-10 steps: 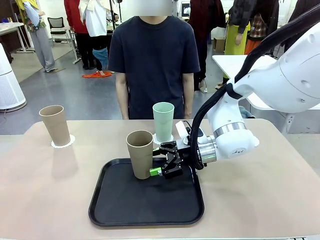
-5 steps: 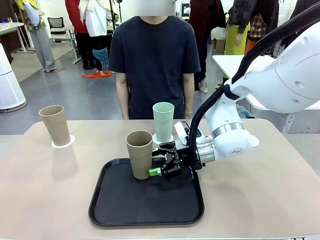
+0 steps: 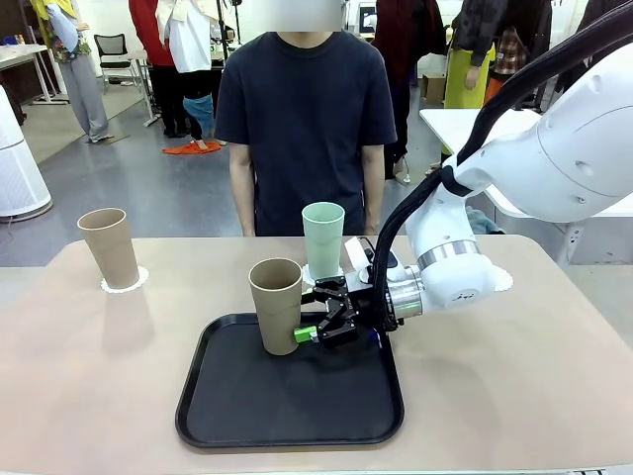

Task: Place coasters on the table and set cups on them.
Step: Take one Reusable plastic cup from the Flat Tray and place it on a coaster set by the human.

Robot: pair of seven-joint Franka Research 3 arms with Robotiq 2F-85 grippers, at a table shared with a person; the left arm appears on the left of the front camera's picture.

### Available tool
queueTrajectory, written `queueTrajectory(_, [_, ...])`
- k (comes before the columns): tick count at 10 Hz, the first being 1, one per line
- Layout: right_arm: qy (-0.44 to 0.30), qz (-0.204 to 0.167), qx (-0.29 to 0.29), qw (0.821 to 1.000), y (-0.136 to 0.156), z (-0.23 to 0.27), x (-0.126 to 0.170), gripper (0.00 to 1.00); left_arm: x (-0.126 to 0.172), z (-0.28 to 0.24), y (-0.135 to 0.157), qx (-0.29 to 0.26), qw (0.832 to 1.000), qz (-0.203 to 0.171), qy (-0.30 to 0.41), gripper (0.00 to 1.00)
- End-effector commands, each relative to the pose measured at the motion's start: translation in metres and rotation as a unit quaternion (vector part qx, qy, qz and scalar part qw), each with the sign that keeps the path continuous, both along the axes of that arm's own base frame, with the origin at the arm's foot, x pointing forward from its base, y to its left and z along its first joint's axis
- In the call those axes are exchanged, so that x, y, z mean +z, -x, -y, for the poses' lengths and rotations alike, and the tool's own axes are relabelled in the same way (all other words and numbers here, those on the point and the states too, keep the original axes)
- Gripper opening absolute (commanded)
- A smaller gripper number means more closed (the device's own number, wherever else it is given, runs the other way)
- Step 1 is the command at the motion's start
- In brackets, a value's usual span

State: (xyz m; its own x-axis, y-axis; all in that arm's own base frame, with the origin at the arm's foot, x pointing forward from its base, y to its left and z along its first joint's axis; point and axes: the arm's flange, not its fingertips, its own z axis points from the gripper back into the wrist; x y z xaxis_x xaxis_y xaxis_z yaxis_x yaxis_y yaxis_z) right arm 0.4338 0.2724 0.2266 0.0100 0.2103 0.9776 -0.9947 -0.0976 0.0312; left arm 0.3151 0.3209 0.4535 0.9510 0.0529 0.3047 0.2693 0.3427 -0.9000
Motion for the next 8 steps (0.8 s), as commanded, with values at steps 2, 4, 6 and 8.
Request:
queueTrajectory(2, [-0.01, 0.003, 0.0, 1.0, -0.006, -0.01, -0.003, 1.0, 0.002, -0.001, 0.002, -0.001, 1.0, 0.001, 0.003, 1.0])
queueTrajectory(4, [-0.013, 0.003, -0.006, 1.0, -0.006, -0.015, -0.004, 1.0, 0.002, -0.001, 0.002, -0.001, 1.0, 0.001, 0.003, 1.0])
queueTrajectory(6, [-0.015, 0.005, -0.01, 1.0, -0.009, -0.023, -0.003, 1.0, 0.002, -0.001, 0.002, -0.001, 1.0, 0.001, 0.003, 1.0])
queueTrajectory(8, [-0.017, 0.002, -0.006, 1.0, -0.012, -0.032, -0.004, 1.0, 0.002, -0.001, 0.002, -0.001, 1.0, 0.001, 0.003, 1.0])
